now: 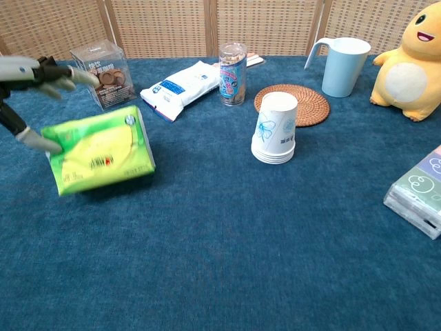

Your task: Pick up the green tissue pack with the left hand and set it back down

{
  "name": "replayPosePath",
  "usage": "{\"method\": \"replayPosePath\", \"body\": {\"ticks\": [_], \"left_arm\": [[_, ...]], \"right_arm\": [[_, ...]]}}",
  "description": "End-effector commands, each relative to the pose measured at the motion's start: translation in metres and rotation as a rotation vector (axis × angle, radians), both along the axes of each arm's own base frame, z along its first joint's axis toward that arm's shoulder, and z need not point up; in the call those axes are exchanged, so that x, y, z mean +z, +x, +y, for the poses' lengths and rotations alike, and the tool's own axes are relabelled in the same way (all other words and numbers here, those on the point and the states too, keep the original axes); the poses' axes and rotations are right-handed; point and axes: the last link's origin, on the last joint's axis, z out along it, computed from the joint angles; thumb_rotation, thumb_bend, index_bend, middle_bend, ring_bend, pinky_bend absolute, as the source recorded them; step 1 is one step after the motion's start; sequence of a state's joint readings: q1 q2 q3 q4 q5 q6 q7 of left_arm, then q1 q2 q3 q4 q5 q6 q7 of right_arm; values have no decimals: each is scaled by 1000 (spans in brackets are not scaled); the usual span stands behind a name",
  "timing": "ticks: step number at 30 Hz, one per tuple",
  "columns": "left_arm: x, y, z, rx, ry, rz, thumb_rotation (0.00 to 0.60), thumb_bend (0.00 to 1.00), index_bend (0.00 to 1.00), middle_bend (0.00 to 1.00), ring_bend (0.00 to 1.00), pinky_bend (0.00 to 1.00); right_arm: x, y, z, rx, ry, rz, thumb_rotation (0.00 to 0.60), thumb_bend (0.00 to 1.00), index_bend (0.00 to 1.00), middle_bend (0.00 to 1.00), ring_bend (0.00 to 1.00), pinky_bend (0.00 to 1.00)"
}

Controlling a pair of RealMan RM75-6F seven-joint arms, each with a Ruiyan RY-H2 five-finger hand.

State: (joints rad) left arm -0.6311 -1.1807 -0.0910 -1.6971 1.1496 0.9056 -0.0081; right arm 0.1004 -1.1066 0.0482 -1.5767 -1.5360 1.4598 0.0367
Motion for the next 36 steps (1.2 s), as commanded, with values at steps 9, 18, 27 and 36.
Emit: {"method": "replayPosePath", "body": {"ticks": [9,18,27,36], "left_arm": [[20,-5,3,-13,191,58,600,75,40,0,0,83],[60,-34,-35,-78,262,140,600,23,6,0,0,0],[90,-84,-90,-60,397,194,600,13,0,0,0,0],[98,-107,-127,-29,518,198,600,14,1,0,0,0]], "right_arm": [[-1,0,0,-2,3,-1,600,0,0,0,0,0],[1,1,0,4,0,-5,600,0,0,0,0,0],[3,2,1,2,-16,-4,600,0,0,0,0,0],[11,2,2,-11,-61,-16,600,0,0,0,0,0]]}}
